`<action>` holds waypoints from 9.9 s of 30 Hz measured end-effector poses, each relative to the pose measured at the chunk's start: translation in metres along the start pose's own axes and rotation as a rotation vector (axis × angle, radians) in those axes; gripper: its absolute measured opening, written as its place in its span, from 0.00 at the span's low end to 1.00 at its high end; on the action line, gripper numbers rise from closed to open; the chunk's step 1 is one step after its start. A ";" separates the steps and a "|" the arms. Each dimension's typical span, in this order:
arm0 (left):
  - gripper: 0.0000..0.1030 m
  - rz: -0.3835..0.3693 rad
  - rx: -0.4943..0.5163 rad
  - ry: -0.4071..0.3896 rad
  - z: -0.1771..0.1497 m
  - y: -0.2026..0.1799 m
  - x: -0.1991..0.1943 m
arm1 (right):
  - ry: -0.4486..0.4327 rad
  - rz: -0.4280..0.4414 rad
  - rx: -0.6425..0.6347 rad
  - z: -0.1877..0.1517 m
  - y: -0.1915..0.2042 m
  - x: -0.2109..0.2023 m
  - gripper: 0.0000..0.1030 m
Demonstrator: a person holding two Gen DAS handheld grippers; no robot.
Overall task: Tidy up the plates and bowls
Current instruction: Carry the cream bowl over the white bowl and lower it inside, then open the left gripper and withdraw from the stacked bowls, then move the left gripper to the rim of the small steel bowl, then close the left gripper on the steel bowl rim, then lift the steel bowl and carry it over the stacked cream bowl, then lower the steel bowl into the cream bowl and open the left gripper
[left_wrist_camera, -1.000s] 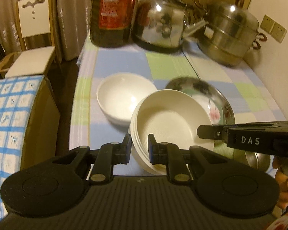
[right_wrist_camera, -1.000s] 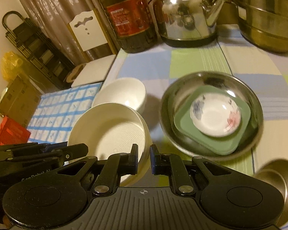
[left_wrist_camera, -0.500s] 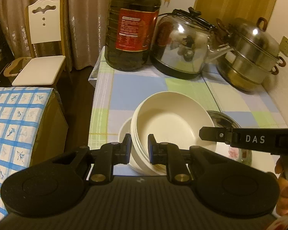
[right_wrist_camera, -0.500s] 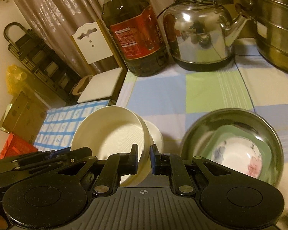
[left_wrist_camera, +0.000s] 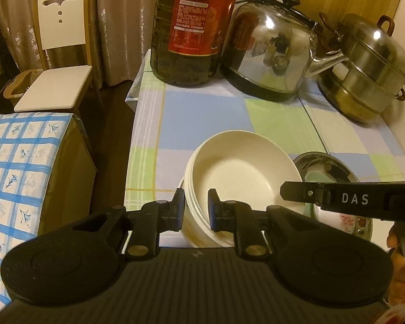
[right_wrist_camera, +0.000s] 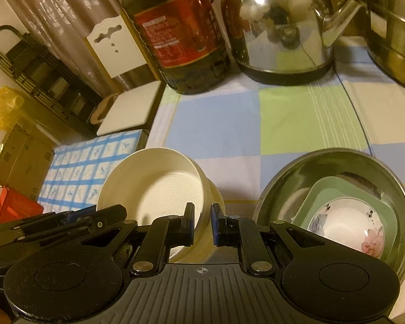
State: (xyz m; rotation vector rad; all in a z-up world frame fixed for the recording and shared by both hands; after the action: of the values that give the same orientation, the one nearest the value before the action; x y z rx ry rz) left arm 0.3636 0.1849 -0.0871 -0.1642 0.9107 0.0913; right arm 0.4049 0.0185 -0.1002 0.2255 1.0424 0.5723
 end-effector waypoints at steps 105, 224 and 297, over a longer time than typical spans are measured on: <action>0.25 -0.164 0.199 0.104 -0.187 -0.228 -0.109 | -0.012 -0.139 0.129 -0.212 -0.187 -0.238 0.54; 0.09 -0.055 0.011 -0.064 -0.076 -0.045 -0.119 | -0.025 0.024 -0.186 -0.092 0.011 -0.100 0.10; 0.11 -0.024 -0.033 -0.001 0.004 0.001 -0.016 | 0.064 0.038 -0.125 0.010 0.004 0.000 0.10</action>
State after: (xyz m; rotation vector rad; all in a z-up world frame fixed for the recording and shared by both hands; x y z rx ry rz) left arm 0.3565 0.1861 -0.0722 -0.2051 0.9062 0.0845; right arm 0.4123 0.0232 -0.0936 0.1172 1.0618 0.6802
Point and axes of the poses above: each gripper's, at about its wrist camera, not at the fingertips, and x roughly the way its jaws point, y to its left, z to its top, the point moved 3 cm from there along x, roughly the way its jaws point, and after that the axes turned 2 degrees about z, right-handed, at the moved point
